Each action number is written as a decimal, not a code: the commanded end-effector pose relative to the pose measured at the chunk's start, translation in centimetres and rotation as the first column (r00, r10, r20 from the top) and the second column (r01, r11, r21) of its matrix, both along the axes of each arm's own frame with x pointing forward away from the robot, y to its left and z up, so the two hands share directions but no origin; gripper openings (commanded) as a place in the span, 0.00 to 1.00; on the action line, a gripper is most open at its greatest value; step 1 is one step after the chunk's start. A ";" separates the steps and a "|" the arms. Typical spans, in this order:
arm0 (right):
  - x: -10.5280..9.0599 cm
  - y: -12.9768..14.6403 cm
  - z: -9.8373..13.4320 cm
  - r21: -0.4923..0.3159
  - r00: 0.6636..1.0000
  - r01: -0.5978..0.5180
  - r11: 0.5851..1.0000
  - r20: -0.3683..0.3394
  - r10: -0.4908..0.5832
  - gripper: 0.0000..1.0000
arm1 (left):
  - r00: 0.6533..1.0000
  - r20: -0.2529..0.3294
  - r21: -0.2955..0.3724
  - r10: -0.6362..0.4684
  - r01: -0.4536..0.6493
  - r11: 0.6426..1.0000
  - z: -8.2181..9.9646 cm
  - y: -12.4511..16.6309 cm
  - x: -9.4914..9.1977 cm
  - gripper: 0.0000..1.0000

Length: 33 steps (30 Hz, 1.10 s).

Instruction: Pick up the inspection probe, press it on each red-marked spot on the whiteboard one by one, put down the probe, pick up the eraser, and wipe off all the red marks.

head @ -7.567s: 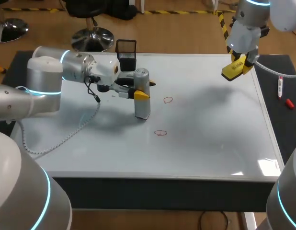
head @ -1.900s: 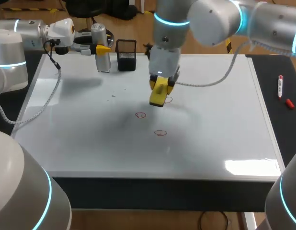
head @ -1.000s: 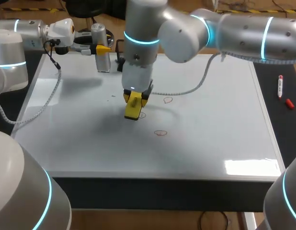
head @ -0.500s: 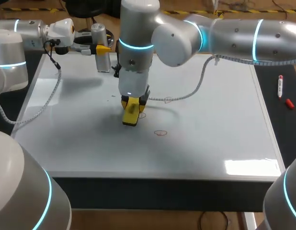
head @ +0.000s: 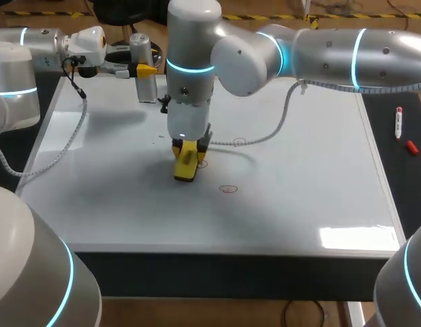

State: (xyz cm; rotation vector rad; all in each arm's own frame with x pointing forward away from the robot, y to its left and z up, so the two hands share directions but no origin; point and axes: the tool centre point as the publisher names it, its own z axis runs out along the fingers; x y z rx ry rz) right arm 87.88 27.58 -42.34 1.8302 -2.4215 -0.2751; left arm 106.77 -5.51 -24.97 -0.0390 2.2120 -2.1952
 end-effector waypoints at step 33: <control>-0.6 -8.1 -2.9 -0.092 0.988 0.143 0.985 -0.053 -0.148 0.00 | 1.000 0.001 0.001 0.002 -0.002 1.000 0.1 0.0 -0.1 0.00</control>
